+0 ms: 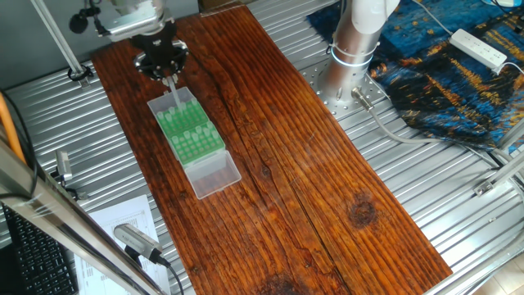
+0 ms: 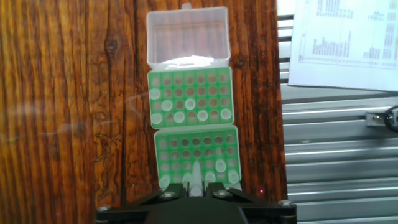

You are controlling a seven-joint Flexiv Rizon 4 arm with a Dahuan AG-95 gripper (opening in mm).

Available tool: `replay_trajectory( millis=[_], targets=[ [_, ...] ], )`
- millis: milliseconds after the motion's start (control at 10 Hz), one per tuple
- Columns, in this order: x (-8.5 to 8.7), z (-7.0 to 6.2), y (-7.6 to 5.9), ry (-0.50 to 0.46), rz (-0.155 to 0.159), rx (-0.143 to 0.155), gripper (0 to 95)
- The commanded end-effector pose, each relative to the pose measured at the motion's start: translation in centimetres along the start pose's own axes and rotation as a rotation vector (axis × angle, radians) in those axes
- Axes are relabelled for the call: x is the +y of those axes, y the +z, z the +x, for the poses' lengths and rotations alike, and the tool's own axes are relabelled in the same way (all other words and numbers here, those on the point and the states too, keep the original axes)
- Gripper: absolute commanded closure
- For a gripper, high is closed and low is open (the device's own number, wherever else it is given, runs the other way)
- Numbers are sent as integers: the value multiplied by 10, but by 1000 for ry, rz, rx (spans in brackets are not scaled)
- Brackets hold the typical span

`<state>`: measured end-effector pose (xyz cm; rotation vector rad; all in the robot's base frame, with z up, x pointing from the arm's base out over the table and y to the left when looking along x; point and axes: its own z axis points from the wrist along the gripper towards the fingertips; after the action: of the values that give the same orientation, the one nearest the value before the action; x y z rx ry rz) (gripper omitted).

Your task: Transfer all large pipette tips from one holder to another

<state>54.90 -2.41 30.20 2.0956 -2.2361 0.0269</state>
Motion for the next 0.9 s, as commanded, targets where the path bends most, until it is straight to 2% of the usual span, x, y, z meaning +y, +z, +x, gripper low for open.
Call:
replay_trajectory(
  millis=[100,300,600,800,900],
  targets=[
    [-3,-6,-9,48,0,-5,950],
    [-5,-11,-15,73,1,-9,950],
    [-12,-20,-23,152,4,-53,950],
    [-22,-34,-28,181,0,-72,950],
    [-26,-42,-29,192,0,-70,950]
  ],
)
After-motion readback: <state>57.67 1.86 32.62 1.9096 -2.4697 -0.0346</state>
